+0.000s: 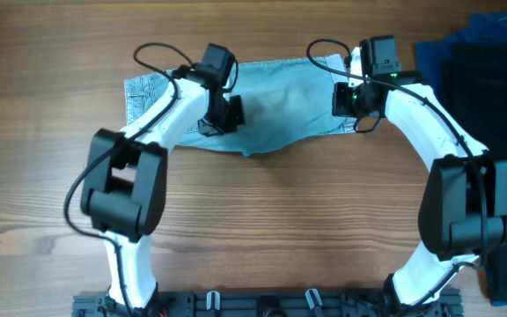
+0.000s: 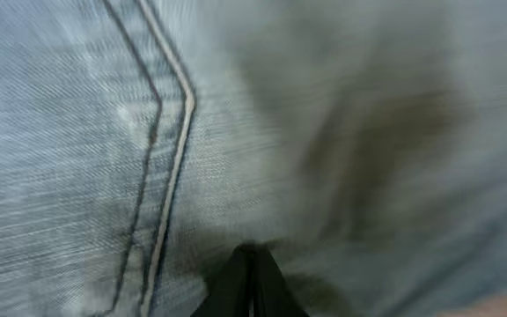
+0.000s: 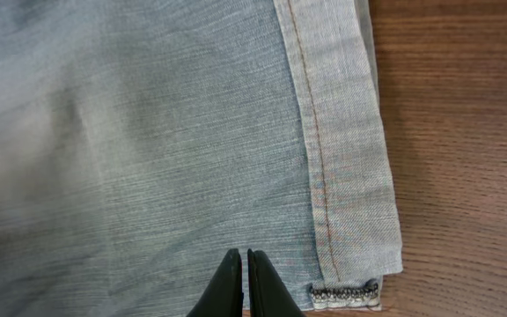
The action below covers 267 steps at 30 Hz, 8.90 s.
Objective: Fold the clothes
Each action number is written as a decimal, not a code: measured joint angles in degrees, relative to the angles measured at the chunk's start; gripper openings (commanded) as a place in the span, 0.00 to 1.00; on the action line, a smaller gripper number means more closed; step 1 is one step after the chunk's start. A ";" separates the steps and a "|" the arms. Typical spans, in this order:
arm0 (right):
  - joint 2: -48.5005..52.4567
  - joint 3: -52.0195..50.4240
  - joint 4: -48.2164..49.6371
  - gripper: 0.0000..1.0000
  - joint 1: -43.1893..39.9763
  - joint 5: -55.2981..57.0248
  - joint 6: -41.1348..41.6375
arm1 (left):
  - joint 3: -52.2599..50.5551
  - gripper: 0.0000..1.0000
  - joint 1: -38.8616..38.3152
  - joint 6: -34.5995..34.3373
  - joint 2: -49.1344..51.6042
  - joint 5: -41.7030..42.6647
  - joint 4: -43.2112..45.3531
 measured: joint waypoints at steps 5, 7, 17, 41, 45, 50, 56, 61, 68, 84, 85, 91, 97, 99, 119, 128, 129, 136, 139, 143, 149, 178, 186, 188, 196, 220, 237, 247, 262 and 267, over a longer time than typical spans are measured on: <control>0.07 0.00 -0.02 0.04 0.00 0.09 0.00 | 0.04 0.04 -0.26 -0.59 1.62 -0.79 -6.71; 0.07 -0.02 -0.04 0.04 0.00 0.07 0.00 | 0.04 0.04 -0.24 -0.66 1.60 -1.42 -6.60; 0.09 0.00 -0.02 0.04 0.00 0.09 0.00 | 6.73 0.04 -1.05 -1.51 -3.54 -3.37 0.76; 0.13 0.00 -1.31 0.23 0.00 0.11 -0.50 | 10.03 0.04 -3.39 -5.68 6.56 -8.79 6.62; 0.13 0.00 -1.31 0.33 0.00 0.13 -0.79 | 11.02 0.04 -3.39 -4.13 5.18 -13.57 7.06; 0.13 0.00 -1.31 0.45 0.00 0.33 -0.63 | 11.13 0.04 -3.39 -3.54 5.33 -16.06 7.39; 0.13 0.00 -1.33 1.00 0.00 0.57 -0.74 | 11.41 0.04 -3.61 -3.32 9.49 -16.44 7.85; 0.13 0.00 -0.70 1.00 0.00 0.55 -0.79 | 11.80 0.04 -3.89 -3.13 9.46 -16.65 8.17; 0.13 0.00 2.19 1.00 0.00 0.55 -0.79 | 12.90 0.04 -3.93 -2.32 5.99 -16.74 13.42; 0.13 0.00 2.99 1.00 0.00 0.55 -0.79 | 13.49 0.04 -3.93 -1.81 13.14 -21.46 19.50; 0.13 0.00 3.02 1.00 0.00 0.55 -0.79 | 13.49 0.04 -3.98 -1.79 13.18 -21.62 19.71; 0.13 0.00 2.99 1.00 0.00 0.55 -0.79 | 13.57 0.04 -3.98 -1.62 11.87 -22.23 18.49; 0.13 -0.02 3.02 1.00 0.00 0.55 -0.79 | 14.58 0.04 -5.01 -1.64 1.09 -22.67 10.97; 0.13 -0.02 2.99 1.00 0.00 0.55 -0.79 | 15.12 0.04 -5.73 -2.12 0.57 -22.62 7.96; 0.13 -0.02 2.97 1.00 0.00 0.55 -0.79 | 12.22 0.04 -6.34 -7.02 9.86 -18.67 5.33; 0.13 -0.02 3.02 1.00 0.00 0.55 -0.79 | 12.20 0.04 -6.29 -6.34 6.05 -18.08 3.82; 0.13 -0.02 3.02 1.00 0.00 0.55 -0.79 | 12.26 0.04 -6.29 -6.36 5.20 -18.05 3.08; 0.13 -0.02 3.02 1.00 0.00 0.55 -0.79 | 11.96 0.04 -6.40 -6.93 4.52 -14.82 -2.49; 0.13 -0.02 3.02 1.00 0.00 0.57 -0.79 | 9.60 0.04 -6.51 -7.08 4.55 -13.40 0.74; 0.13 -0.02 2.99 1.00 0.00 0.55 -0.79 | 6.51 0.04 -6.49 -7.74 4.55 -12.81 3.19; 0.13 -0.02 3.04 1.00 0.00 0.57 -0.79 | 2.95 0.04 -6.49 -8.37 4.52 -12.66 9.60; 0.13 -0.04 3.02 1.00 0.00 0.55 -0.79 | 1.57 0.04 -11.26 -8.59 -7.02 -7.76 -9.84; 0.13 -0.04 3.02 1.00 0.00 0.55 -0.79 | -6.95 0.04 -10.86 -11.43 -6.99 -7.78 -2.45; 0.13 -0.04 2.99 1.00 0.00 0.55 -0.79 | -8.90 0.04 -10.86 -12.31 -6.99 -7.78 -0.20; 0.13 -0.04 3.02 1.00 0.00 0.57 -0.79 | -13.25 0.04 -10.60 -14.82 -7.02 -6.23 5.70; 0.13 -0.04 3.02 1.00 0.00 0.57 -0.79 | -0.42 0.04 -10.47 -13.44 -0.09 -11.06 -3.58; 0.13 -0.04 3.02 1.00 0.00 0.55 -0.79 | 7.96 0.04 -10.12 -12.15 -2.47 -17.22 -3.19; 0.13 -0.04 3.06 1.00 0.00 0.57 -0.79 | 7.93 0.04 -9.86 -12.15 5.95 -18.40 -2.49; 0.13 -0.04 3.28 1.00 0.00 0.57 -0.79 | 13.77 0.04 -3.19 -10.67 6.38 -18.60 0.90; 0.13 -0.04 3.30 1.00 0.00 0.57 -0.79 | 13.79 0.04 -3.39 -10.62 6.86 -18.36 3.87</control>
